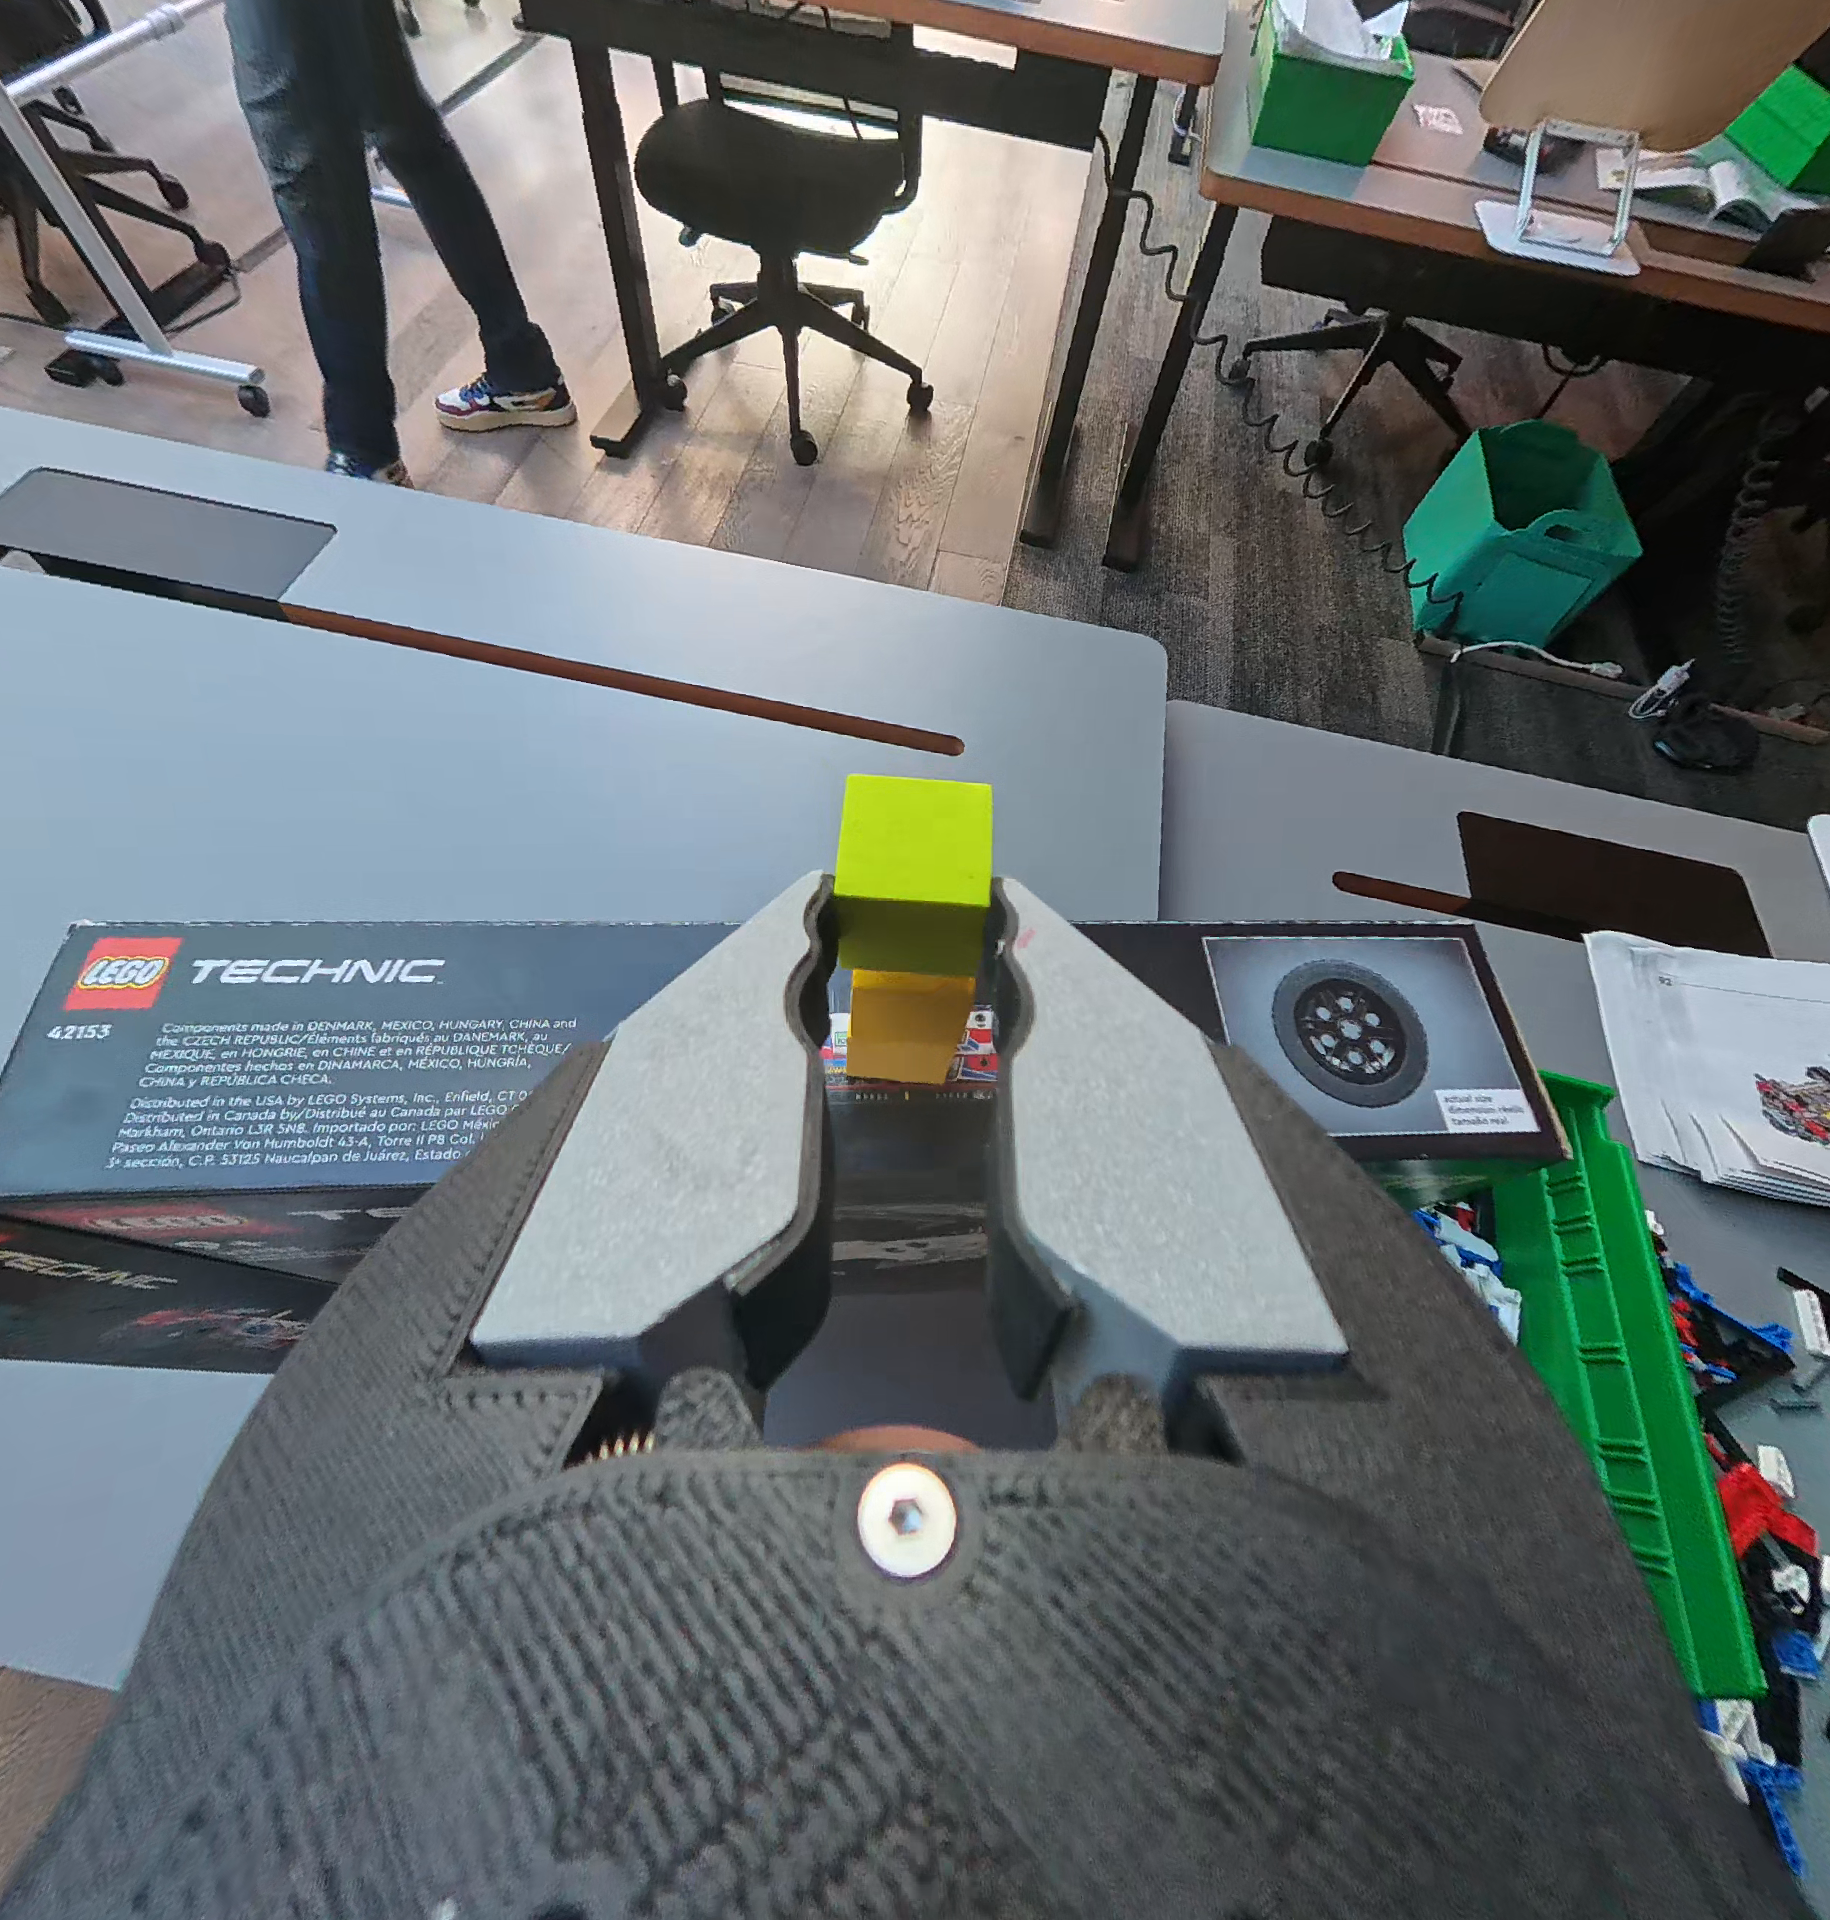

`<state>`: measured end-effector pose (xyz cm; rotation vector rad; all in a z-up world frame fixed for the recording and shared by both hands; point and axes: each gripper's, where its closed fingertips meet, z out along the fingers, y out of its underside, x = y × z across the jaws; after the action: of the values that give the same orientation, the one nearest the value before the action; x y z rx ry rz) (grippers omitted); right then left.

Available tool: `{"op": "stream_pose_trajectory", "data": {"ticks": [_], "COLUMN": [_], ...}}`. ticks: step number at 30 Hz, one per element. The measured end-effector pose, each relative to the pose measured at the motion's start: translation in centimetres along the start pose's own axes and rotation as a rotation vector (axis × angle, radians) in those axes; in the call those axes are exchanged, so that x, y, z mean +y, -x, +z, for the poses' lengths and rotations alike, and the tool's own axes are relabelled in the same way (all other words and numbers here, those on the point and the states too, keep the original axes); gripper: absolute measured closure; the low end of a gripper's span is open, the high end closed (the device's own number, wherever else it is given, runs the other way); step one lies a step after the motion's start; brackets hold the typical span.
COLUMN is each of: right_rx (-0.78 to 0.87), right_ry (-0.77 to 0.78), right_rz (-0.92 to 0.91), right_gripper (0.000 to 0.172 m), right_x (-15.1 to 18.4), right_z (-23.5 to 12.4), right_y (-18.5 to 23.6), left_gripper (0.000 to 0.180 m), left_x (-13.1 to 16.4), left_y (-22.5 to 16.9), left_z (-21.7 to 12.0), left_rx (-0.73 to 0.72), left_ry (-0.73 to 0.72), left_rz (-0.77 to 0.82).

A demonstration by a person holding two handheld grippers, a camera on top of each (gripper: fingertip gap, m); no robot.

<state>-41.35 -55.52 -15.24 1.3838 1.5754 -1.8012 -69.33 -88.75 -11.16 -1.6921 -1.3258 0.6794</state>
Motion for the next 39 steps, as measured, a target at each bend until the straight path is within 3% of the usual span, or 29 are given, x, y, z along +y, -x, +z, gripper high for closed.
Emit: {"op": "stream_pose_trajectory", "data": {"ticks": [33,37,39], "right_rx": [-0.003,-0.005,-0.005], "right_ry": [-0.001,-0.001,0.000], "right_rz": [-0.004,-0.005,-0.007], "right_gripper": [0.155,0.155,0.155], "right_x": [-0.30,-0.36,-0.36], "right_z": [0.20,0.21,0.23], "right_y": [0.14,0.16,0.22], "left_gripper": [0.154,0.152,0.142], "left_x": [0.68,0.85,0.90], "left_y": [0.25,0.22,0.31], "left_z": [0.48,0.45,0.42], "left_rx": [0.001,0.010,0.006], "left_ry": [0.001,0.003,0.000], "left_rz": [-0.013,-0.020,-0.025]}}
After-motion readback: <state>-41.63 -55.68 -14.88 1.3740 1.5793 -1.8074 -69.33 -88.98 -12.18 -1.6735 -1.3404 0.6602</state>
